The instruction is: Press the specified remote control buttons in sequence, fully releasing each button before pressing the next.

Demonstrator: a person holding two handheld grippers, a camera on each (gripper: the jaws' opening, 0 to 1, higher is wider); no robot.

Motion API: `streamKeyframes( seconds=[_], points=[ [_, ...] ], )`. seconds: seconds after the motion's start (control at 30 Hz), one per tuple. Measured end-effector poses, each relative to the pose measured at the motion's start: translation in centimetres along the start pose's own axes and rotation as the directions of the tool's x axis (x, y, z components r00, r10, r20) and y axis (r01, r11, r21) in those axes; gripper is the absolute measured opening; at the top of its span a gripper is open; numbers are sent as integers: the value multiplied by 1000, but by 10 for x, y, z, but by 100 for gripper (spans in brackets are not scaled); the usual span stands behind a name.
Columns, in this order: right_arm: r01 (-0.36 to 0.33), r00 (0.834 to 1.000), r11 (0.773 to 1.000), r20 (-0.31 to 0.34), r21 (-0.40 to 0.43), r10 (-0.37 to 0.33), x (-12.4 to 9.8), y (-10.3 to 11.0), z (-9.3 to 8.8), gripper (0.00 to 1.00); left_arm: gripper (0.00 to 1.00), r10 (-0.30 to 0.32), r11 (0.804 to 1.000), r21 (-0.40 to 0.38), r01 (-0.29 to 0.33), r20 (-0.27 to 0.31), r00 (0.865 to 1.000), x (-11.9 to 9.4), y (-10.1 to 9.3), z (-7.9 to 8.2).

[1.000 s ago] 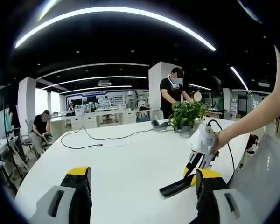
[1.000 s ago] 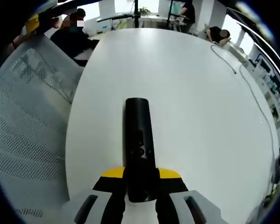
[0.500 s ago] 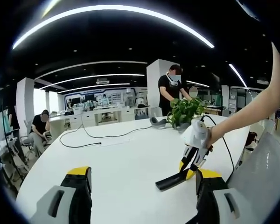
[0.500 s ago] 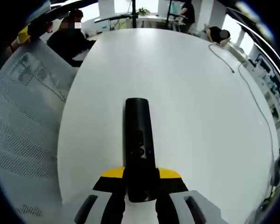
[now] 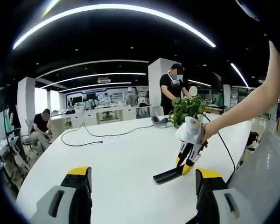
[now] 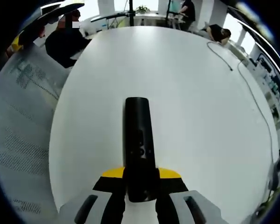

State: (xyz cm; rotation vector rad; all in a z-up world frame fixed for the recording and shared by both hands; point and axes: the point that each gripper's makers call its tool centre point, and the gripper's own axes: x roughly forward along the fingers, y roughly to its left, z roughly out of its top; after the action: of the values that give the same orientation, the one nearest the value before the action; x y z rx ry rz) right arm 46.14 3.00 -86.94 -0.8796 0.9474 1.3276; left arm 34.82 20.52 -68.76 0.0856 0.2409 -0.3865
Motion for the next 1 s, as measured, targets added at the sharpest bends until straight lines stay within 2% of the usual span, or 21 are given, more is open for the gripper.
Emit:
streamKeyframes(
  seconds=[0.6,1.0],
  points=[
    [0,1000,1000,-8,11,0,0,-33,1,21,98,10,1000,-2,-10,-17,1000,1,2,-3],
    [0,1000,1000,-7,14,0,1,-44,2,21,97,15,1000,1,-15,-36,999,1,3,-7]
  ],
)
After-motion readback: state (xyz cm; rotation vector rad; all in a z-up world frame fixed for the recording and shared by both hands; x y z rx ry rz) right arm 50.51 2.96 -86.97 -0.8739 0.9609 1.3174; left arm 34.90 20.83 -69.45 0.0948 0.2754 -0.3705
